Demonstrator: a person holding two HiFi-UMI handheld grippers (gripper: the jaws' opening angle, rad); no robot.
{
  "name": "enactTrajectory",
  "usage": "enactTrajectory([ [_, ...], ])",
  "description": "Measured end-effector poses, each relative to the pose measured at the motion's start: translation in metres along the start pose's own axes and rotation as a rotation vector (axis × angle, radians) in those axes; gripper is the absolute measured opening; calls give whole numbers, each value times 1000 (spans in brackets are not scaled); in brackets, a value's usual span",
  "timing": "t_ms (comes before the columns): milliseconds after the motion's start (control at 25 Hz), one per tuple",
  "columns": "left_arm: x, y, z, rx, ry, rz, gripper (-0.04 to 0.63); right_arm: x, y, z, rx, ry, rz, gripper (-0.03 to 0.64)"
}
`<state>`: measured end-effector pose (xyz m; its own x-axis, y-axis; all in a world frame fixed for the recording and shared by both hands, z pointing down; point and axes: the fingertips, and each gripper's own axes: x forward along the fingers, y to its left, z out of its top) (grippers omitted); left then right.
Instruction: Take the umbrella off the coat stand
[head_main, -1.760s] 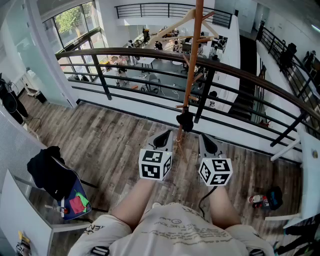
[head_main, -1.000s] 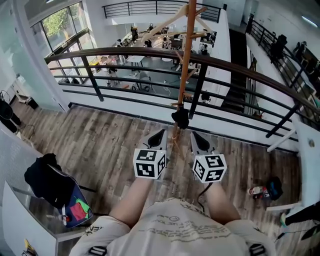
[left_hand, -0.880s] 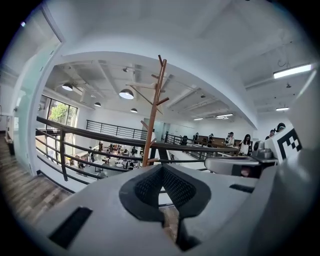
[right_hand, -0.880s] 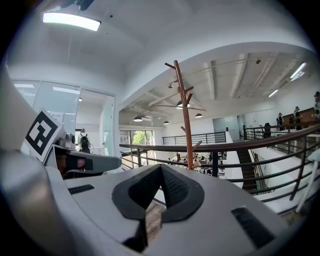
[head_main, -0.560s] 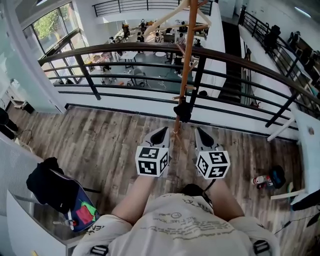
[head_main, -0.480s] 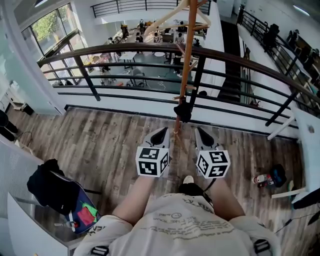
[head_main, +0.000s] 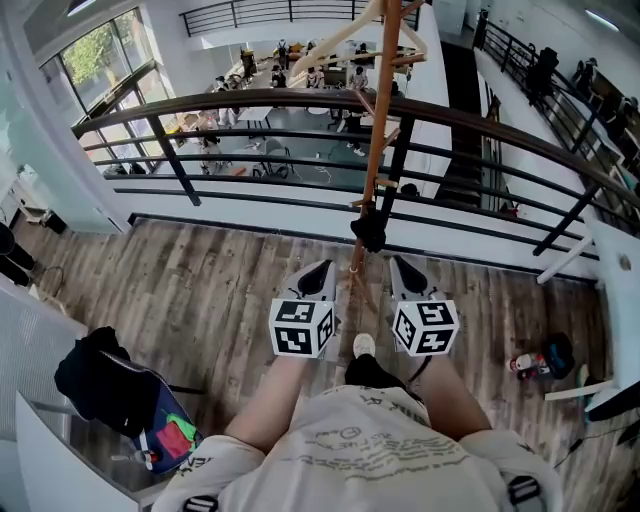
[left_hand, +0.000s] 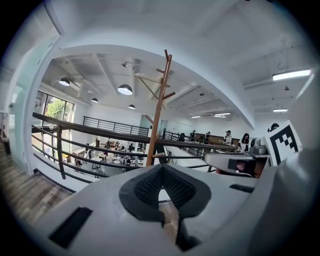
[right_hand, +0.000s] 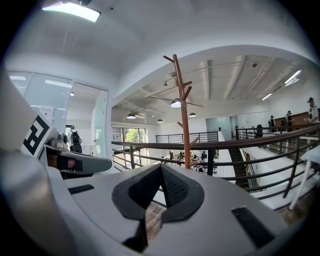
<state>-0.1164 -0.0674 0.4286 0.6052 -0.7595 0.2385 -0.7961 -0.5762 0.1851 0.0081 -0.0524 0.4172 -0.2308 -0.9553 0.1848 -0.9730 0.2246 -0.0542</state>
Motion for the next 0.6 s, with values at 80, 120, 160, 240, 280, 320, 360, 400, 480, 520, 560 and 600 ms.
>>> enactTrajectory([
  [80,8,3,1,12,4,0,5,9,-7,-1,8,-3,-5,3],
  [120,14,5,1,19,5,1,5,15,-11,-2,12,-7,-6,3],
  [160,20,8,1,23,6,3,5,20,-15,-2,16,-11,-7,3],
  [240,34,13,2,27,12,5,5,33,-22,-1,24,-19,-4,3],
  [280,42,15,3,30,17,4,5,39,-26,-1,26,-22,-2,3],
  [320,50,16,4,35,22,3,5,44,-31,-1,27,-23,0,3],
  [360,58,16,6,40,25,1,5,51,-36,0,28,-23,0,3],
  [400,66,17,8,44,26,-1,5,58,-43,1,29,-23,-1,3],
  [480,85,19,16,53,26,-5,5,72,-56,5,30,-26,0,3],
  [520,94,20,18,58,26,-6,5,79,-61,6,28,-28,3,3],
  [560,102,21,20,61,24,-8,5,85,-66,7,25,-32,6,3],
  [600,108,21,20,64,22,-9,5,89,-70,6,22,-36,10,3],
])
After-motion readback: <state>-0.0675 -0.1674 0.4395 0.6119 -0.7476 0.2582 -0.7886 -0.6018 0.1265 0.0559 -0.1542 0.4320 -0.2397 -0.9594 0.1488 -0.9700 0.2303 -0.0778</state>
